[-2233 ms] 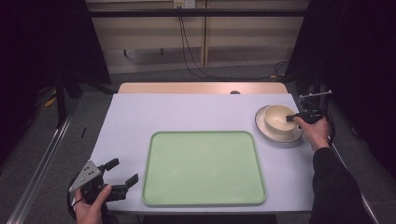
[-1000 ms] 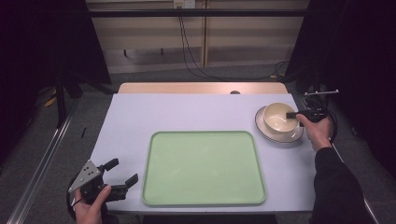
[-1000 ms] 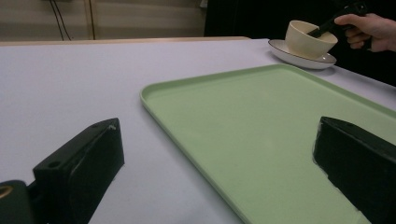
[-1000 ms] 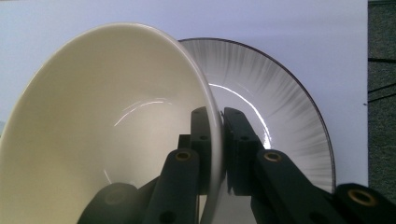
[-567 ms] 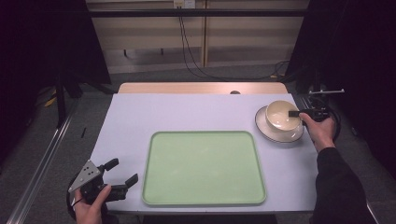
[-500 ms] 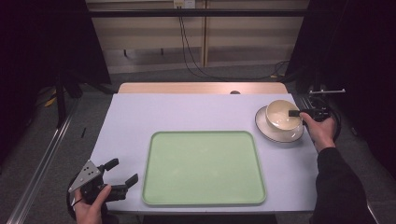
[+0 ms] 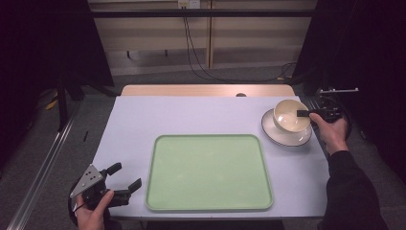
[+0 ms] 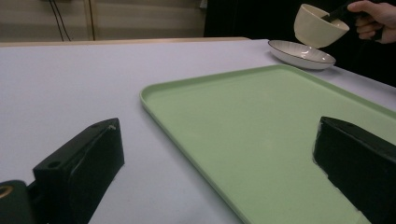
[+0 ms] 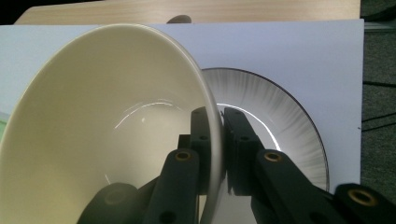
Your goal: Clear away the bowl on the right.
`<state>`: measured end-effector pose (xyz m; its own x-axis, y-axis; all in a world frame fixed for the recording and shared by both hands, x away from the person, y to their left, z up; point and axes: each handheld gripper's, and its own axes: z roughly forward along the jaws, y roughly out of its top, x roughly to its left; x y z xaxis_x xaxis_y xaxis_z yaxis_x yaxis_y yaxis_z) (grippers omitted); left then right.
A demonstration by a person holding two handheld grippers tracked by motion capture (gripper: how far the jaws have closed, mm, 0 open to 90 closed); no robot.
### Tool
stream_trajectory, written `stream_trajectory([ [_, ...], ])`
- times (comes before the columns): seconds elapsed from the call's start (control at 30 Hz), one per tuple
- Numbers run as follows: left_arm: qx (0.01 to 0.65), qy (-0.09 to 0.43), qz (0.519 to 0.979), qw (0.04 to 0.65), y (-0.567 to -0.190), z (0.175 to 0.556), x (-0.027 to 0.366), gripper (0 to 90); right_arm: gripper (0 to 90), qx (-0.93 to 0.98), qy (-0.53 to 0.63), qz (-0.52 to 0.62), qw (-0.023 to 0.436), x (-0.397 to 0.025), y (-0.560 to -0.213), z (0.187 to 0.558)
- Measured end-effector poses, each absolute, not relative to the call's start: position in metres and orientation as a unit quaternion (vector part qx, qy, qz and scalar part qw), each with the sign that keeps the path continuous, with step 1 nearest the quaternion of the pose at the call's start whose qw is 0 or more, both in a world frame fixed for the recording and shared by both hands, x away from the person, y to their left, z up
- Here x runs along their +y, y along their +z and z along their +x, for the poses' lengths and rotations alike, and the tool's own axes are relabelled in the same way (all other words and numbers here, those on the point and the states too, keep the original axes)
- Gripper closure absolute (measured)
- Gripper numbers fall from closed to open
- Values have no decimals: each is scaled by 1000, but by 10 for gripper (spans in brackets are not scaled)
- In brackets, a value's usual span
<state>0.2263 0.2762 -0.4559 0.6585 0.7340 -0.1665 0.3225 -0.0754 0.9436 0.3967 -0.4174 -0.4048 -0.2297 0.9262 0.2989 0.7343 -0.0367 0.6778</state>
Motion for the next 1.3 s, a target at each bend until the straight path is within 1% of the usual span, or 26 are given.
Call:
stream_trajectory([
  [0.7, 371, 182, 711, 568, -456, 226, 276, 19, 835, 697, 415, 574, 114, -402, -384, 385],
  [1.07, 371, 181, 712, 568, -456, 226, 276, 19, 835, 718, 423, 543, 101, -379, -371, 383],
  [1.17, 371, 181, 712, 568, -456, 226, 276, 19, 835, 724, 429, 533, 90, -372, -369, 383],
  [1.3, 371, 181, 712, 569, -456, 226, 276, 19, 835, 734, 422, 524, 96, -364, -365, 383],
])
